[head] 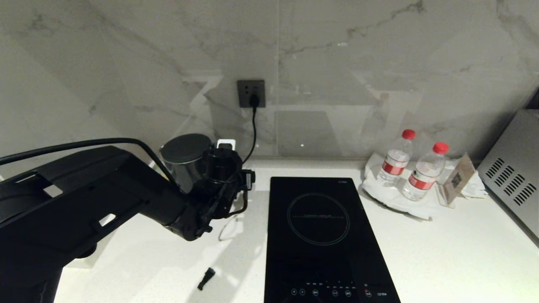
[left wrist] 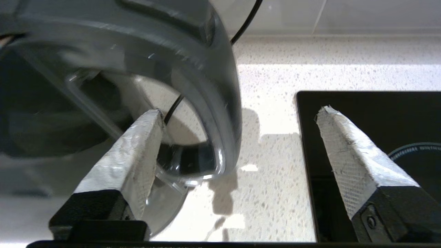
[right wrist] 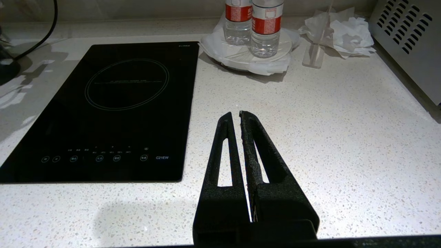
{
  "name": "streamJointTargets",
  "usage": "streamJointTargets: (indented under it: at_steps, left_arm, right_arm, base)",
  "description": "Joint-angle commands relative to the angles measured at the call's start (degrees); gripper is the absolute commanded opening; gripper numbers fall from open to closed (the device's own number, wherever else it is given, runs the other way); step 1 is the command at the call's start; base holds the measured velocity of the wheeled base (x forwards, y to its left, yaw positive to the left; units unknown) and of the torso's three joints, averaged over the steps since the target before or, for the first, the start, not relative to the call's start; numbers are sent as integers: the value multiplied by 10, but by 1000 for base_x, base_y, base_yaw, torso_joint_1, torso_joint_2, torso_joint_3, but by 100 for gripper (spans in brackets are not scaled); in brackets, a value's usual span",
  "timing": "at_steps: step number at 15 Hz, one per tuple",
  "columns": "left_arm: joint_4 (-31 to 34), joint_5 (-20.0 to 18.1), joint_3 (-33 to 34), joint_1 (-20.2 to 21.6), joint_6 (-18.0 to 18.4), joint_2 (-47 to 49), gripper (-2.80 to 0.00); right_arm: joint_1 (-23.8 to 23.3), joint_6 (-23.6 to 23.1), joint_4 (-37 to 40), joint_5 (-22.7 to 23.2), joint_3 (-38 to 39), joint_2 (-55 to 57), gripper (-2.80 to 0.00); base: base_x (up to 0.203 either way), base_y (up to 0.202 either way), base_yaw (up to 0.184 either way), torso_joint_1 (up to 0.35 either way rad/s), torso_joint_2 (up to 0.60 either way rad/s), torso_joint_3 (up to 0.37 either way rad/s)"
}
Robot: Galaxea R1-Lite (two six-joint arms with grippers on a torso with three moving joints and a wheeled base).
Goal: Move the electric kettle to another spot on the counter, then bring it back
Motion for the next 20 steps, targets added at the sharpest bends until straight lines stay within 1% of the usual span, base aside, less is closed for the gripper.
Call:
streamJointTargets:
  at_steps: [1,3,4,7,11,12,17,20]
  left_arm:
    - [-3,0,27,0,-2,-25,0]
    - [-6,1,55,0,-3,-36,0]
    - [-19,0,72,0,-3,-42,0]
    - [-80,0,139,-8,1,-70,0]
    - [-90,-1,214,-30,-1,-130,0]
    - [-91,0,223,-34,-2,-137,-280]
    - [-89,0,236,-38,0,-149,-280]
    - [-89,1,260,-39,0,-154,-280]
  right_arm:
    - [0,0,0,0,0,0,-280]
    - [0,0,0,0,0,0,-280]
    - [0,0,0,0,0,0,-280]
    - [0,0,0,0,0,1,-280]
    - [0,0,0,0,0,1,-280]
    - [0,0,0,0,0,1,-280]
    - [0,0,0,0,0,0,-280]
    - [0,0,0,0,0,0,-280]
  base:
    - [0,0,0,0,0,0]
    - [0,0,0,0,0,0]
    - [0,0,0,0,0,0]
    - [0,0,0,0,0,0]
    - [0,0,0,0,0,0]
    - [0,0,0,0,0,0]
    - [0,0,0,0,0,0]
    - [0,0,0,0,0,0]
